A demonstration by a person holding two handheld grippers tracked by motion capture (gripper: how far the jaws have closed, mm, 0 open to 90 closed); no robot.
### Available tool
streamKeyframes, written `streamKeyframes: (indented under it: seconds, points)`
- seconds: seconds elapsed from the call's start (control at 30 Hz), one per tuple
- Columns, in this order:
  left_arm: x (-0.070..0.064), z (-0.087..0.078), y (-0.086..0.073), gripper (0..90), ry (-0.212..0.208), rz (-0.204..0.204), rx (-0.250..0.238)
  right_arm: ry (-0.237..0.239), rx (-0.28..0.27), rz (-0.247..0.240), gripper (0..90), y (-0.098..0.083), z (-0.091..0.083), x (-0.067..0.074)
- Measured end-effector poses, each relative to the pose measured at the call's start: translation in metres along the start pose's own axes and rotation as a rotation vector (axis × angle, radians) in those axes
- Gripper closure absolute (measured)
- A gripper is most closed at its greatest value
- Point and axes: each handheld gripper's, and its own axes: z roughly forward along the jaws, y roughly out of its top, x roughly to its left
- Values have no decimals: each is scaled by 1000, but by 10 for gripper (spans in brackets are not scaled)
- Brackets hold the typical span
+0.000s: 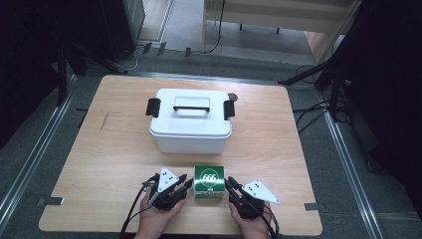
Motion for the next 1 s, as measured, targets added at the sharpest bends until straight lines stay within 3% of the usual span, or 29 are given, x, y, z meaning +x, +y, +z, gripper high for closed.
streamKeyframes:
  seconds: [0.03, 0.07, 0.1, 0.13, 0.17, 0.2, 0.23, 0.3, 0.4, 0.43, 0.47, 0.5, 0.53, 0.57, 0.6, 0.7, 0.73, 0.77, 0.8, 0.83, 0.87, 1.0]
  points:
    - [5, -2, 0, 573, 15, -6, -3, 0, -6, -7, 656, 1, -1, -4]
    - [14, -6, -1, 465, 56, -1, 6, 17, -23, -4, 576, 2, -2, -13]
    - [14, -6, -1, 421, 56, -1, 6, 18, -32, -1, 557, 3, -3, -16]
    - [22, -9, -2, 421, 90, 5, 7, 18, -32, -1, 557, 3, -3, -16]
    - [29, -12, -3, 357, 120, 15, 11, -1, -56, -28, 525, 4, -4, -22]
    - [38, -16, -4, 251, 149, 15, 13, -52, -75, -65, 528, 8, -8, -31]
    - [43, -19, -4, 251, 163, 10, 13, -52, -75, -65, 528, 8, -8, -31]
    - [58, -27, -4, 168, 203, -1, 7, -48, -80, -59, 526, 13, -10, -38]
    - [87, -42, -6, 96, 257, -31, -4, -121, -61, -89, 474, 25, -16, -51]
    - [87, -42, -6, 92, 257, -31, -4, -121, -61, -89, 474, 25, -16, -51]
    - [100, -49, -8, 92, 291, -44, -11, -148, -28, -76, 434, 32, -19, -60]
    - [106, -53, -9, 92, 316, -52, -18, -144, -25, -62, 400, 34, -21, -63]
    - [106, -53, -9, 92, 316, -52, -18, -144, -25, -62, 400, 34, -21, -63]
    - [115, -59, -11, 92, 342, -65, -23, -122, -22, -58, 327, 37, -22, -67]
    - [126, -67, -14, 92, 380, -90, -32, -45, -22, -49, 221, 43, -26, -76]
    - [140, -75, -18, 92, 412, -141, -49, -19, -14, -54, 147, 48, -29, -81]
    - [145, -78, -20, 92, 429, -149, -54, -14, 10, -97, 122, 55, -29, -86]
    - [149, -79, -21, 92, 456, -151, -56, -14, 10, -97, 122, 55, -29, -86]
    - [154, -78, -23, 96, 508, -130, -40, 23, 36, -113, 122, 62, -27, -89]
    - [158, -77, -23, 96, 530, -109, -33, 52, 49, -112, 122, 65, -26, -90]
    - [161, -76, -24, 96, 536, -109, -37, 85, 70, -121, 121, 70, -24, -91]
    - [170, -79, -25, 96, 516, -156, -97, 111, 90, -196, 103, 86, -19, -91]
